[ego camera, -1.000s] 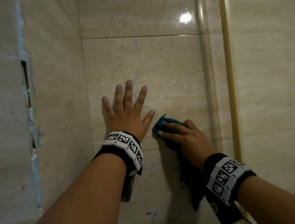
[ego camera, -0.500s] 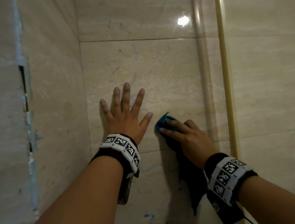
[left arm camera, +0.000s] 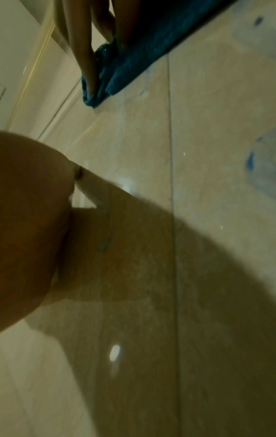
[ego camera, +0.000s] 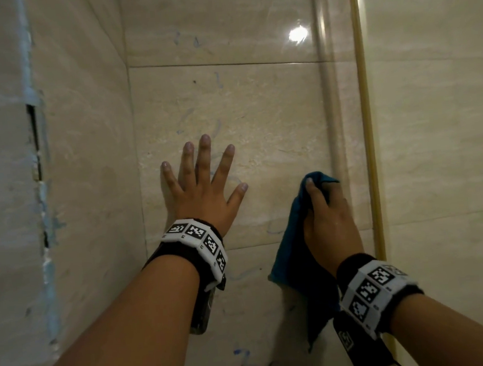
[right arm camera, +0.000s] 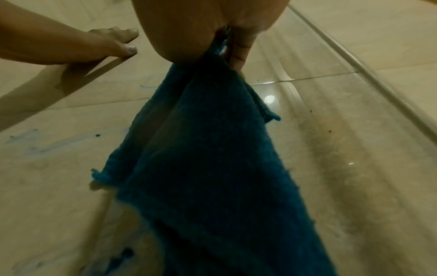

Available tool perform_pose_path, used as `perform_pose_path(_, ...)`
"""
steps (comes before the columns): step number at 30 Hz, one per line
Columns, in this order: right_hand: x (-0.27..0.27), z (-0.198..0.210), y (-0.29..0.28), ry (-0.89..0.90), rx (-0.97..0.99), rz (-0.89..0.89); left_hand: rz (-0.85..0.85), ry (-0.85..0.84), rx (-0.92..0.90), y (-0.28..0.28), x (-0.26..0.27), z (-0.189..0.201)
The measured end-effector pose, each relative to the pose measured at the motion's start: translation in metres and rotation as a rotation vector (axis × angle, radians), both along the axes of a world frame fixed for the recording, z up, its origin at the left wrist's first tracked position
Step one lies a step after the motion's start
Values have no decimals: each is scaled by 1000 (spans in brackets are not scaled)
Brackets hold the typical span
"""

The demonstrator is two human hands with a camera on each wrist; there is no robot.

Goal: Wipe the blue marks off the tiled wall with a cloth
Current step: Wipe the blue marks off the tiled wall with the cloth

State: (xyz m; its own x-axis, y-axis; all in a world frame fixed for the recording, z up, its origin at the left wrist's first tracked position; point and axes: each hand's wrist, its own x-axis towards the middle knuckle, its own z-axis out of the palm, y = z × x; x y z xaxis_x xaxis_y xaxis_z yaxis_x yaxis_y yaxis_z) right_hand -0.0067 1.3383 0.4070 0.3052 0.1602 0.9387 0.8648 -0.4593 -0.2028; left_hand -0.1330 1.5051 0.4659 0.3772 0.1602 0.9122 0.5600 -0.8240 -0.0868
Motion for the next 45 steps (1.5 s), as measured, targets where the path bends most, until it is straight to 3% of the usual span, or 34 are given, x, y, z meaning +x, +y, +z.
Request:
perform_pose_path(11, -15, 4, 16, -342, -212, 123, -15, -26, 17, 0, 0, 1)
perform_pose_path(18, -25, 1, 3, -370, -368, 164, 20, 92, -67, -12, -10, 7)
perform_pose_path(22, -33, 16, 0, -164, -309, 215, -86, 20, -127, -32, -14, 16)
perform_pose_path(27, -40, 50, -6, 146, -37, 379, -379, -18, -103, -66, -18, 34)
perform_pose_path(32, -46, 81, -18, 339, 120, 546, -651, 70, -408, -81, -25, 45)
perform_pose_path(36, -44, 95, -27, 441, 147, 621, -744, 79, -523, -82, -27, 43)
perform_pose_path(42, -45, 104, -38, 519, 223, 680, -730, 325, -583, -77, -23, 39)
perform_pose_path(45, -45, 107, -40, 537, 231, 677, -807, 318, -630, -75, -24, 39)
